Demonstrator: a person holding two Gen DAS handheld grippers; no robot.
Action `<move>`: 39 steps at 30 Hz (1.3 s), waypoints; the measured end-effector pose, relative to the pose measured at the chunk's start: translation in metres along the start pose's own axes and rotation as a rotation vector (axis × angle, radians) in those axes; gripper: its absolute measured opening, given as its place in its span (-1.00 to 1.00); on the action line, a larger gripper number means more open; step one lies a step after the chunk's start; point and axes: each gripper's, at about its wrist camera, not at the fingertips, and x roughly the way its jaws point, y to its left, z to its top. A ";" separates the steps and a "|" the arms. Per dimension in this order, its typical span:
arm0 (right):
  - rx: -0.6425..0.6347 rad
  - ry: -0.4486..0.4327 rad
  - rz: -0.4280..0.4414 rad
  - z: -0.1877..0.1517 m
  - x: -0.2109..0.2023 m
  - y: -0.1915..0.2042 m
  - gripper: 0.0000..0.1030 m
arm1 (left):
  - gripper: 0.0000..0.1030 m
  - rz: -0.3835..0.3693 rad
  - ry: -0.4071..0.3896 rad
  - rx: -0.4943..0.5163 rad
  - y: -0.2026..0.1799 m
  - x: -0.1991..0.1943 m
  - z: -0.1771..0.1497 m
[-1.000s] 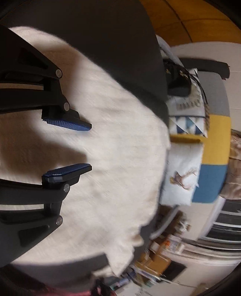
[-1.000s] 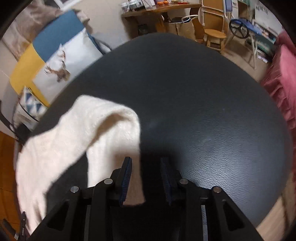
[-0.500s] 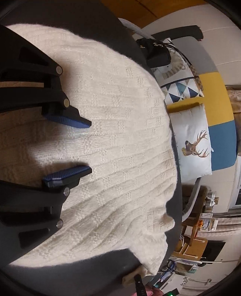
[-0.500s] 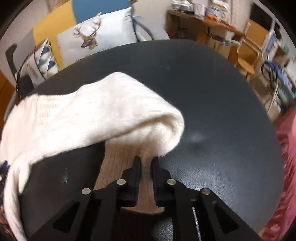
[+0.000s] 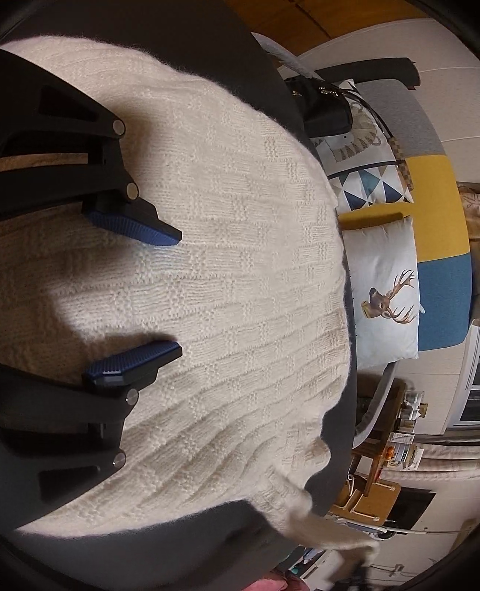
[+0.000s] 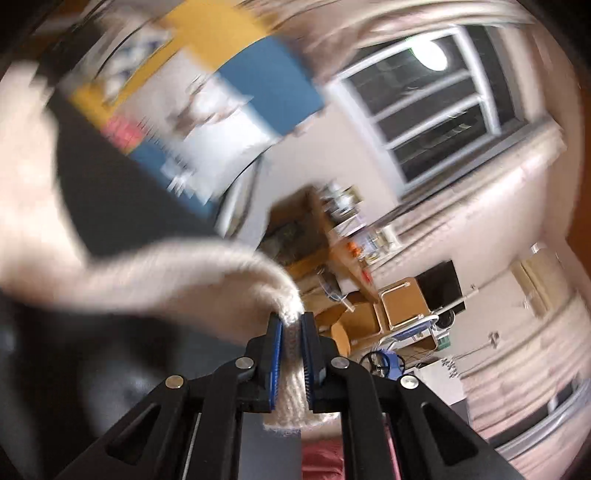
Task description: Fold clothes
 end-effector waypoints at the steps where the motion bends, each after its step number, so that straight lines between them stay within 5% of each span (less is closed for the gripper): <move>1: -0.018 0.058 0.051 -0.009 0.010 0.016 -0.73 | 0.11 0.000 -0.001 0.000 0.000 0.000 0.000; 4: -0.004 0.248 0.211 -0.053 0.031 0.055 -0.63 | 0.11 -0.007 -0.002 -0.006 0.001 0.000 -0.001; 8: 0.093 0.285 0.295 -0.084 0.006 0.061 -0.53 | 0.11 -0.012 -0.002 -0.011 0.001 0.001 -0.001; 17: 0.972 0.100 0.528 -0.084 0.001 -0.045 -0.54 | 0.11 -0.010 -0.004 -0.010 0.001 0.001 -0.001; 20: 0.995 0.100 0.575 -0.056 0.022 -0.045 -0.54 | 0.11 -0.010 -0.005 -0.010 0.001 0.001 -0.001; 24: 0.843 0.280 0.657 -0.032 0.052 0.002 -0.54 | 0.12 -0.012 -0.005 -0.011 0.001 0.000 -0.001; 30: 0.608 0.257 0.622 -0.020 -0.013 0.070 -0.50 | 0.12 -0.025 -0.004 -0.021 0.004 0.001 -0.002; 34: 0.674 0.208 0.591 -0.028 -0.039 0.053 -0.53 | 0.13 -0.026 -0.005 -0.024 0.003 0.000 -0.002; 39: 0.865 0.350 0.557 -0.055 -0.002 0.035 -0.53 | 0.13 -0.020 -0.002 -0.020 0.003 0.000 -0.001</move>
